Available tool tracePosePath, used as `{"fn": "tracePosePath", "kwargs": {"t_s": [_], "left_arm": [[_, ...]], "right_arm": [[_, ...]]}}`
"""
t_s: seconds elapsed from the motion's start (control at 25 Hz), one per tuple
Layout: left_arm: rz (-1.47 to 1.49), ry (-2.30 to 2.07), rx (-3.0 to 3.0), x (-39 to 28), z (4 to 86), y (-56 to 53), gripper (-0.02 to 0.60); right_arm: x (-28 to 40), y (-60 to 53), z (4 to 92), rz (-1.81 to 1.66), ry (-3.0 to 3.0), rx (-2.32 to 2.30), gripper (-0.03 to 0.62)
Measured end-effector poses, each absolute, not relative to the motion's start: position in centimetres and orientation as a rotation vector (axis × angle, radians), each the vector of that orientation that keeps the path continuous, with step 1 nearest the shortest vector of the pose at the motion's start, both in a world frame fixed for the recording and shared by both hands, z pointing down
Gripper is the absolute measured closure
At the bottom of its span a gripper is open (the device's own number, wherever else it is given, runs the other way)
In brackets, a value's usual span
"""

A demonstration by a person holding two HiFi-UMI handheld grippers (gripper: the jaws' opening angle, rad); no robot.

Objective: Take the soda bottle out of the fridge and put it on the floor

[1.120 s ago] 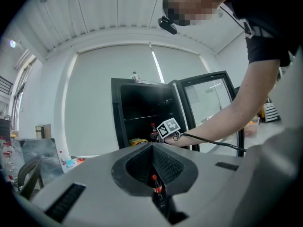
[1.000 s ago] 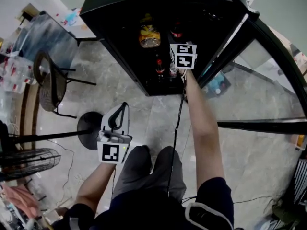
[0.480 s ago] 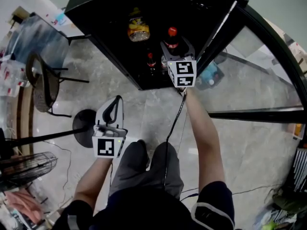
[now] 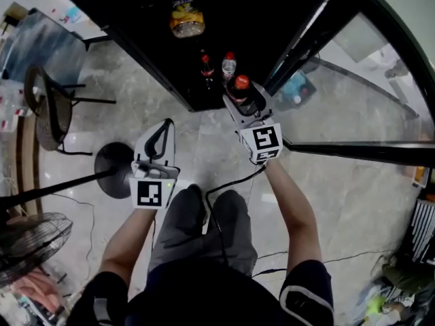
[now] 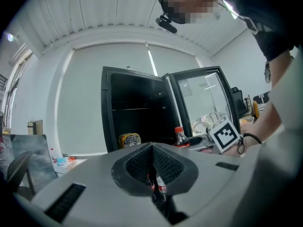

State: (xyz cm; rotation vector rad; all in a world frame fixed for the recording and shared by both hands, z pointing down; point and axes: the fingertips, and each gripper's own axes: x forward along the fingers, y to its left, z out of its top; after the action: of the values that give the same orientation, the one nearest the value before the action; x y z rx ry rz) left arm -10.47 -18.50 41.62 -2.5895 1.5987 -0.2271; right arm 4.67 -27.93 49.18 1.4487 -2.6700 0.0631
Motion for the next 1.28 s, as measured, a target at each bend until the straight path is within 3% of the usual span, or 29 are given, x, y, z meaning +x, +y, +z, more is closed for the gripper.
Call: {"fn": "tracePosePath", "kwargs": {"t_s": [0.72, 1.28], "left_arm": [[-0.291, 1.517, -2.612, -11.0, 61.6, -19.1, 0.558], [-0.352, 1.447, -2.611, -11.8, 71.7, -18.4, 0.558]], "right_arm": [[5.9, -20.0, 78.9, 0.188, -2.588, 1.323, 0.290], [5.6, -19.6, 93.3, 0.204, -2.576, 1.343, 0.290]]}}
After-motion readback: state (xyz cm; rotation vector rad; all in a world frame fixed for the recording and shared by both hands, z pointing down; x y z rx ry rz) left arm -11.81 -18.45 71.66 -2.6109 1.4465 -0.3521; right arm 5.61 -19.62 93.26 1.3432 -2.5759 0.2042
